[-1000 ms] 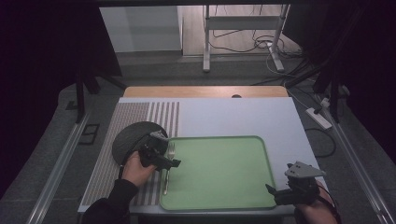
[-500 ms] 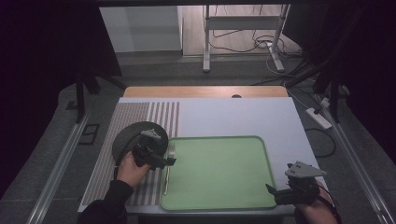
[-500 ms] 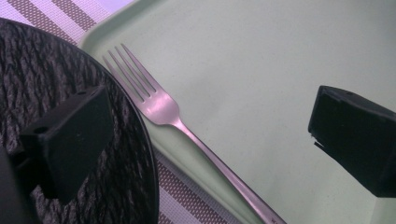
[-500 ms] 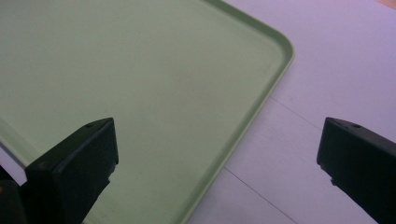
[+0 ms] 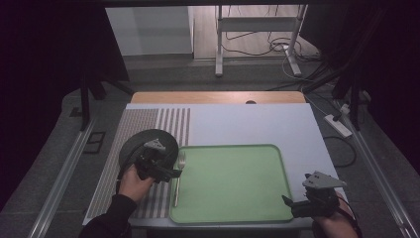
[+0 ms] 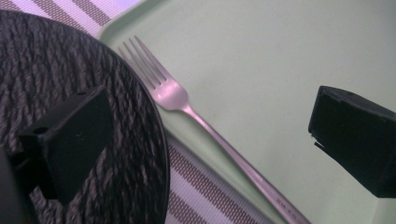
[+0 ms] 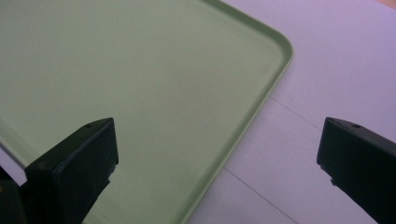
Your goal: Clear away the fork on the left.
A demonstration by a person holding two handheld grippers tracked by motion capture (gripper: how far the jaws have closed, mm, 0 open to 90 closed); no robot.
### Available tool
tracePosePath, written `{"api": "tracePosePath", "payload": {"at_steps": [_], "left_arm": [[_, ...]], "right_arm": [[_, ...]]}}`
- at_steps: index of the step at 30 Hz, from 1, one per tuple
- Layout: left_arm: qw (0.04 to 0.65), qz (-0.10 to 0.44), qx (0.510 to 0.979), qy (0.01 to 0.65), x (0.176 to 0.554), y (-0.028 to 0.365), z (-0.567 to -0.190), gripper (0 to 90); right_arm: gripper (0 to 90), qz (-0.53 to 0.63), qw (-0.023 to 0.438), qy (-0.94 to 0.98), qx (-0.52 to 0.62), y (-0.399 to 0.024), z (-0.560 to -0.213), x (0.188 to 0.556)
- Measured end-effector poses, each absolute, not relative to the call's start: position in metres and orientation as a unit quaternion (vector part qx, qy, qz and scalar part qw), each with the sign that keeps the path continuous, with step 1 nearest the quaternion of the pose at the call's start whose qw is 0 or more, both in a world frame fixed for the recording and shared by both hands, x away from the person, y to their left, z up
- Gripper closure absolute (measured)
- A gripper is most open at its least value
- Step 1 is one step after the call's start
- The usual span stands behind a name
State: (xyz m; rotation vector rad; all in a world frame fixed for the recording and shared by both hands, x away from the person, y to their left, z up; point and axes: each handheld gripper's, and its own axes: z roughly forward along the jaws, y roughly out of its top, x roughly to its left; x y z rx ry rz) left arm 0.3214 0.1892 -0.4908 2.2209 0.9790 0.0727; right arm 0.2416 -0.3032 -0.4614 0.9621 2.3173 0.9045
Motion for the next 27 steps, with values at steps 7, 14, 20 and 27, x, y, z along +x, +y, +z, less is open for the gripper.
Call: {"api": "tracePosePath", "payload": {"at_steps": [7, 14, 20, 27], "left_arm": [[0.345, 0.039, 0.859, 0.377, 0.312, 0.196, -0.49, 0.0], [0.357, 0.031, 0.848, 0.39, 0.307, 0.206, -0.491, 0.0], [0.369, 0.027, 0.837, 0.404, 0.301, 0.213, -0.491, 0.0], [0.367, 0.03, 0.838, 0.404, 0.294, 0.217, -0.491, 0.0]], "right_arm": [[0.0, 0.329, 0.235, 0.845, 0.351, -0.303, -0.461, 0.242], [0.0, 0.328, 0.235, 0.845, 0.351, -0.303, -0.461, 0.242], [0.0, 0.328, 0.235, 0.845, 0.351, -0.303, -0.461, 0.242], [0.0, 0.327, 0.235, 0.845, 0.351, -0.303, -0.461, 0.242]]}}
